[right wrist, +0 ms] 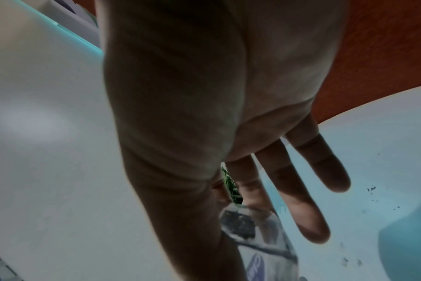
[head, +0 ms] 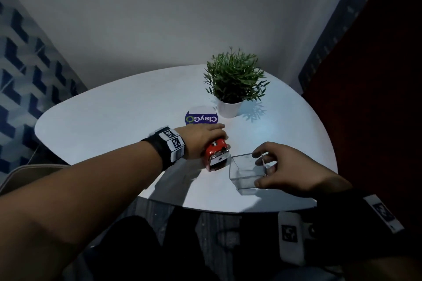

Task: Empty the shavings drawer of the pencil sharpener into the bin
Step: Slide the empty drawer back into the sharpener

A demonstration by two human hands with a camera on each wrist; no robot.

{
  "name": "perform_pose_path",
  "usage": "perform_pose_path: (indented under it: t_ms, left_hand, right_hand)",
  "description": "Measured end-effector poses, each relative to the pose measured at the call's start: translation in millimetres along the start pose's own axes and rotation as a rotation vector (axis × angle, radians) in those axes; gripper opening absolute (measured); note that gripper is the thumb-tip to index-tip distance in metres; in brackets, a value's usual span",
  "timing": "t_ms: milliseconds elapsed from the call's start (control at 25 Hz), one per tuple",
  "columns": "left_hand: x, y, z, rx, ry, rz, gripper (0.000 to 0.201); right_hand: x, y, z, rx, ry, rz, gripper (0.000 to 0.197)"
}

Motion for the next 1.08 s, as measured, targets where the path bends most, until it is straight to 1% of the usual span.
perform_pose_path:
  t_ms: [40, 80, 200, 320, 400, 440, 520, 600, 720, 840, 920, 1080]
  left_hand:
    - [1.2, 1.2, -1.5, -0.004, -0.024, -0.038, 0.062]
    - [3.0, 4.7, -5.1, -0.034, -0.034, -0.076, 0.058]
    - [7.2, 23.3, -32.7, -0.220, -0.069, -0.270, 0.068]
    - [-2.4, 37.4, -81.4, -0.406, -0.187, -0.534, 0.069]
    - [-20.2, 39.1, -114.3, -0.490, -0.276, -0.730, 0.066]
    - [-30.7, 38.2, -129.6, -0.510, -0.321, -0.822, 0.065]
    - [-51.1, 33.1, -155.1, -0.512, -0.381, -0.903, 0.066]
    - [-64.2, 24.3, -172.7, -0.492, -0.405, -0.887, 0.068]
    - [-67.3, 14.4, -185.3, -0.471, -0.423, -0.878, 0.070]
    - [-59.4, 18.5, -187.1, -0.452, -0.439, -0.929, 0.070]
    - [-54.5, 25.6, -187.9, -0.437, -0.438, -0.981, 0.069]
    - [-49.2, 29.0, -183.4, -0.383, -0.392, -1.052, 0.069]
  right_hand:
    - [0.7, 0.6, 1.8, -0.003, -0.003, -0.007, 0.072]
    - [2.0, 1.4, 4.1, -0.006, -0.002, -0.014, 0.070]
    - [8.2, 5.2, 9.8, -0.018, -0.002, -0.034, 0.062]
    - [12.8, 11.3, 14.4, -0.054, -0.043, -0.022, 0.058]
    - [16.4, 19.8, 15.0, -0.095, -0.074, 0.027, 0.058]
    - [19.2, 26.0, 14.8, -0.124, -0.085, 0.063, 0.058]
    - [26.1, 39.3, 14.6, -0.193, -0.102, 0.158, 0.057]
    - [33.5, 52.1, 14.6, -0.247, -0.122, 0.247, 0.057]
    - [47.0, 64.0, 15.7, -0.290, -0.112, 0.304, 0.058]
    - [56.1, 66.8, 15.9, -0.280, -0.087, 0.284, 0.059]
    - [59.4, 66.8, 17.2, -0.260, -0.045, 0.282, 0.059]
    - [71.4, 70.7, 25.1, -0.225, 0.018, 0.274, 0.062]
Point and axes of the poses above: each hand's wrist, its own z-axis towards the middle knuckle, its own x-axis out of the palm, y = z × x, the point moved 5 cm from there along z, towards the middle knuckle, and after that the axes turned 13 degrees about z, right-handed, at the moved point
